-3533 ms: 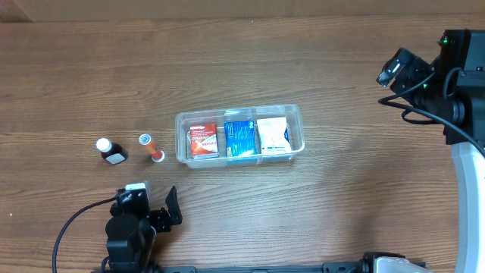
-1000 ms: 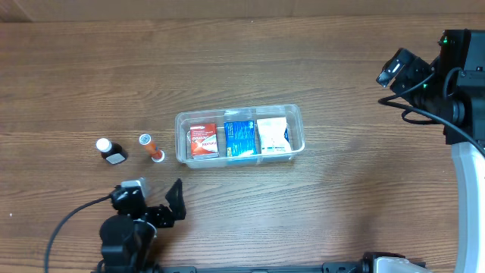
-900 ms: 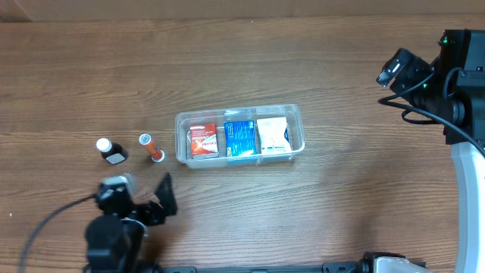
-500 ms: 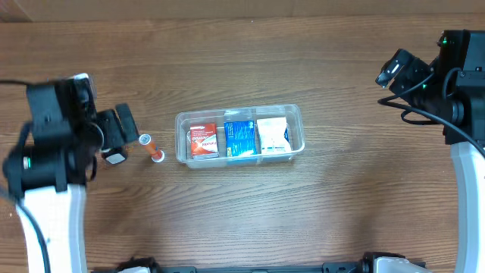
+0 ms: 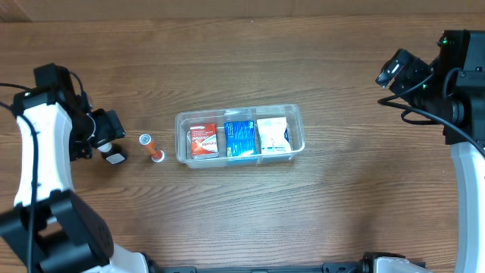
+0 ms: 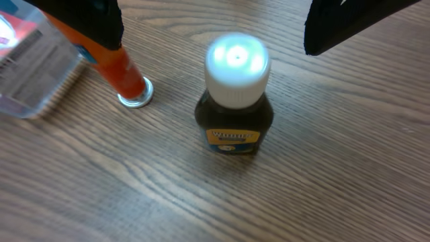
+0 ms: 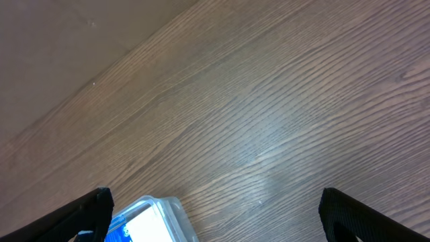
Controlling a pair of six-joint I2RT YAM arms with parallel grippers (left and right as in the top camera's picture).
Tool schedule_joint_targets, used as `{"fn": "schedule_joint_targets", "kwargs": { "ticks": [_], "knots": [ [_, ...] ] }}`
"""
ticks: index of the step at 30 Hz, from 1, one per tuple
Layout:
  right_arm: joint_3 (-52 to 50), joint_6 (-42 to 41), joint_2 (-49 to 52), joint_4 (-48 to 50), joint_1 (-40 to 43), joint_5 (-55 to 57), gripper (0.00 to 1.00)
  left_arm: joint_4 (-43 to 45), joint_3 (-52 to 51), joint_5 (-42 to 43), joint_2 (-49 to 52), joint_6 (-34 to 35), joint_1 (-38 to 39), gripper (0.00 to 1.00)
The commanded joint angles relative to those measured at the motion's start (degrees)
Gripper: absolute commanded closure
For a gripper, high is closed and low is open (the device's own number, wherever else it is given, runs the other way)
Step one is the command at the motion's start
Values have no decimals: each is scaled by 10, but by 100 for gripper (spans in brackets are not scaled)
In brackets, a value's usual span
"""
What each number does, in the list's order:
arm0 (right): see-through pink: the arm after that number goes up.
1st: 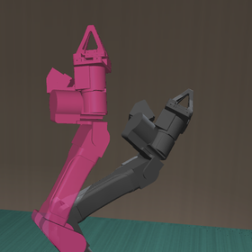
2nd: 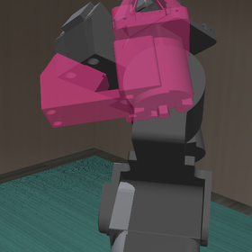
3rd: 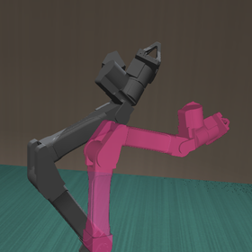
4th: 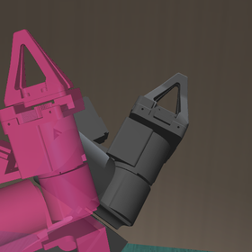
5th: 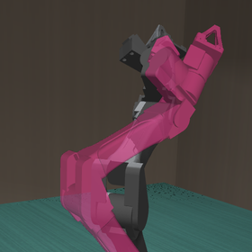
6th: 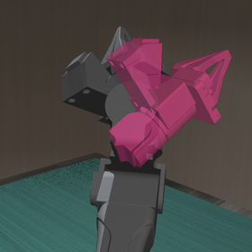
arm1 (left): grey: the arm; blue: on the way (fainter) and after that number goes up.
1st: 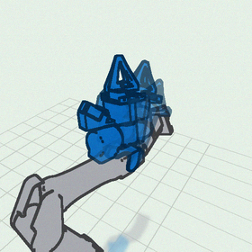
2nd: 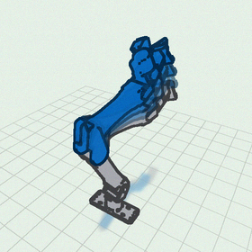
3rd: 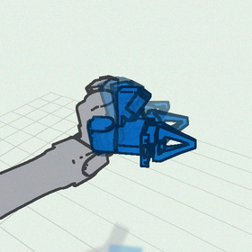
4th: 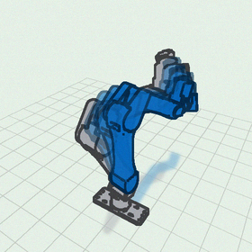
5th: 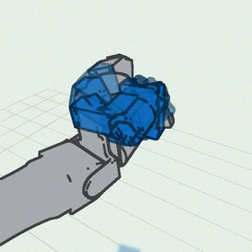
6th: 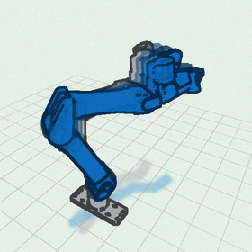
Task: Pack container
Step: 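Reach left gripper to the dark syrup bottle and grasp it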
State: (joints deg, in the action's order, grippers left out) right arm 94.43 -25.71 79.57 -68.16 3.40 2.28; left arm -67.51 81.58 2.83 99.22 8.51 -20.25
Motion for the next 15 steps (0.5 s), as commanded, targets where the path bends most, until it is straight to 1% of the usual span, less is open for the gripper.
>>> {"fn": "schedule_joint_targets", "kwargs": {
  "ticks": [1, 4, 6, 10, 13, 15],
  "knots": [
    [4, 0, -8, 3, 2, -1, 0, 0, 8, -3, 29, -8, 0, 15],
    [4, 0, -8, 3, 2, -1, 0, 5, 8, -5, 43, -8, -1, 28],
    [4, 0, -8, 3, 2, -1, 0, 4, 8, -8, 45, -8, -1, 48],
    [4, 0, -8, 3, 2, -1, 0, -1, 8, -35, 45, -8, -1, 57],
    [4, 0, -8, 3, 2, -1, 0, -1, 8, -34, 45, -8, -1, 58],
    [4, 0, -8, 3, 2, -1, 0, 0, 8, -34, 45, -8, -1, 64]
  ]
}}
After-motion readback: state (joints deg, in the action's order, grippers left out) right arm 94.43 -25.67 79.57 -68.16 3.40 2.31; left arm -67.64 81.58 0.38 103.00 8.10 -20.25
